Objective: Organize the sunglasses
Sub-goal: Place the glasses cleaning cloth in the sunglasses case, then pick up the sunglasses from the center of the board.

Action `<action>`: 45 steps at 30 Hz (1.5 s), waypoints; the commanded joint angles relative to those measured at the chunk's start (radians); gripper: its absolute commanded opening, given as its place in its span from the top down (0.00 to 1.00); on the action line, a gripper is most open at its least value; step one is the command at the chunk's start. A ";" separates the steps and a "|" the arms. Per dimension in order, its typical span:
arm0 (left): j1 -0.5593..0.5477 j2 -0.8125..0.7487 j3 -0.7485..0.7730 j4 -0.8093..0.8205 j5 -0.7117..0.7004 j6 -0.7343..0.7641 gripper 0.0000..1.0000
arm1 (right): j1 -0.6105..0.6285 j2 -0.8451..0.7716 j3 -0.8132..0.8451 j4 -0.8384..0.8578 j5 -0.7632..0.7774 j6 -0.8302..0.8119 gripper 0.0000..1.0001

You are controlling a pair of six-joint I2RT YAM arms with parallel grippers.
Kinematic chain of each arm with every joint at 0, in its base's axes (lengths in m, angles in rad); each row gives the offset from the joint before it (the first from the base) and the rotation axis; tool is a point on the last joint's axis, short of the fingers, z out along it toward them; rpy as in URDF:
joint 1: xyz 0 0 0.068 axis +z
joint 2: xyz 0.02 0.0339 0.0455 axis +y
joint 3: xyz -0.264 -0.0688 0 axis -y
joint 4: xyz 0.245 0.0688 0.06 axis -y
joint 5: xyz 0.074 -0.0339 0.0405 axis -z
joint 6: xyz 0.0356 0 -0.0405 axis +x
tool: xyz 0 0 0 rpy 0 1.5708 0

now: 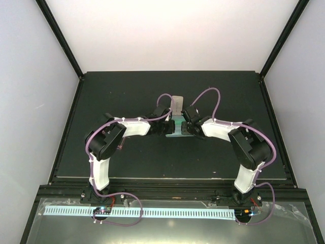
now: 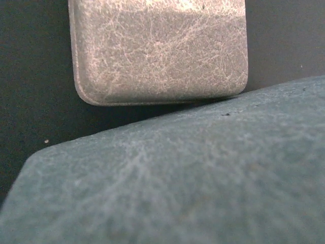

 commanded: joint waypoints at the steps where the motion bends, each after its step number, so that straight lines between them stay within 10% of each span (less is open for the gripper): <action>1: -0.006 0.005 -0.042 0.061 -0.103 -0.015 0.97 | -0.007 0.036 -0.004 0.042 0.048 0.014 0.88; 8: -0.006 -0.007 -0.074 0.037 -0.183 -0.035 0.97 | -0.007 0.034 -0.020 0.042 0.166 0.050 0.88; 18: -0.006 -0.068 -0.066 0.001 -0.138 -0.019 0.93 | -0.007 0.001 -0.015 -0.005 0.215 0.066 0.62; 29: 0.014 -0.435 -0.237 -0.142 -0.249 0.000 0.56 | 0.024 -0.274 -0.117 -0.002 0.058 0.006 0.54; 38: 0.194 -0.930 -0.556 -0.451 -0.655 -0.144 0.36 | 0.183 -0.306 -0.092 -0.024 0.037 0.028 0.53; 45: 0.463 -1.151 -0.726 -0.403 -0.519 -0.081 0.40 | 0.266 -0.225 -0.023 -0.037 0.037 0.039 0.53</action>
